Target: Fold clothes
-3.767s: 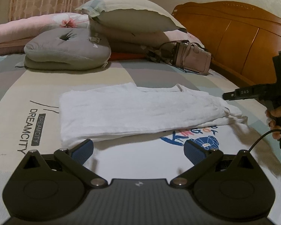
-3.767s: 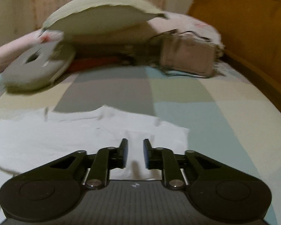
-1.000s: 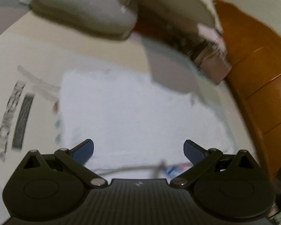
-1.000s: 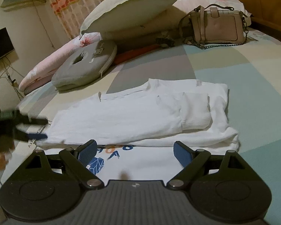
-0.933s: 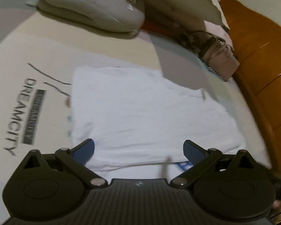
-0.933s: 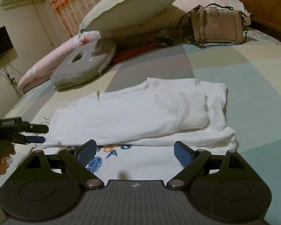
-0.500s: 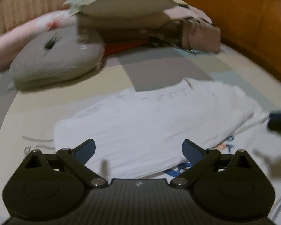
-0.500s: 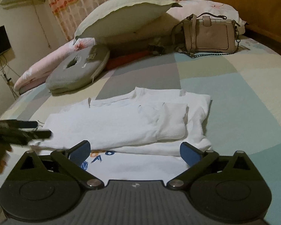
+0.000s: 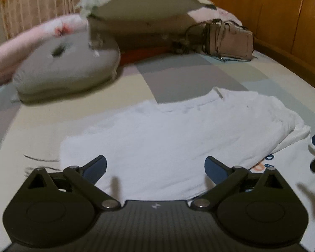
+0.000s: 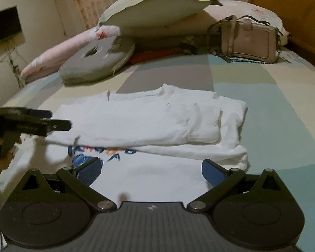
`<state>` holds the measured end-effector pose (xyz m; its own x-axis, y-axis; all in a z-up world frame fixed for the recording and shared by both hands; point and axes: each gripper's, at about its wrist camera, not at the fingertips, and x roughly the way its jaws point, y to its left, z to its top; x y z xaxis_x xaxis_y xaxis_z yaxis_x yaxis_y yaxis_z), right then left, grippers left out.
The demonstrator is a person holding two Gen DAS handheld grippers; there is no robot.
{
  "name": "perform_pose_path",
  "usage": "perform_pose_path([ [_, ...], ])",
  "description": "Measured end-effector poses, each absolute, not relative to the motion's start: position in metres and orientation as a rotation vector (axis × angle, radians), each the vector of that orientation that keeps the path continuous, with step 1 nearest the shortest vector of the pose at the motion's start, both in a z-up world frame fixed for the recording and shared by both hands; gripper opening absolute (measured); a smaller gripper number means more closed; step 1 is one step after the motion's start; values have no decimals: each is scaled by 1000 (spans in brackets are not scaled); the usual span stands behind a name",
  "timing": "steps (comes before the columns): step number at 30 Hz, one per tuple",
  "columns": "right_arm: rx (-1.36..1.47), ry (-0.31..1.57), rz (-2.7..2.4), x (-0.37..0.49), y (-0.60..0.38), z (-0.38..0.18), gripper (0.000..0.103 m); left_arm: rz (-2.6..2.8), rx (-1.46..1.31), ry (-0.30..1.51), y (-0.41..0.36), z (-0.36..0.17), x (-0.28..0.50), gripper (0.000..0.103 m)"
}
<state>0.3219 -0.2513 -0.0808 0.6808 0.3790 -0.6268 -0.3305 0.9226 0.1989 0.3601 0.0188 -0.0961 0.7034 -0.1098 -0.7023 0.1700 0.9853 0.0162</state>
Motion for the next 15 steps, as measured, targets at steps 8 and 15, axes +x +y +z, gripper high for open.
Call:
perform_pose_path([
  [8,17,727,375,318,-246,-75,103,-119,113,812,18,-82,343,99],
  [15,50,609,386,274,-253,-33,103,-180,124,592,25,1,241,102],
])
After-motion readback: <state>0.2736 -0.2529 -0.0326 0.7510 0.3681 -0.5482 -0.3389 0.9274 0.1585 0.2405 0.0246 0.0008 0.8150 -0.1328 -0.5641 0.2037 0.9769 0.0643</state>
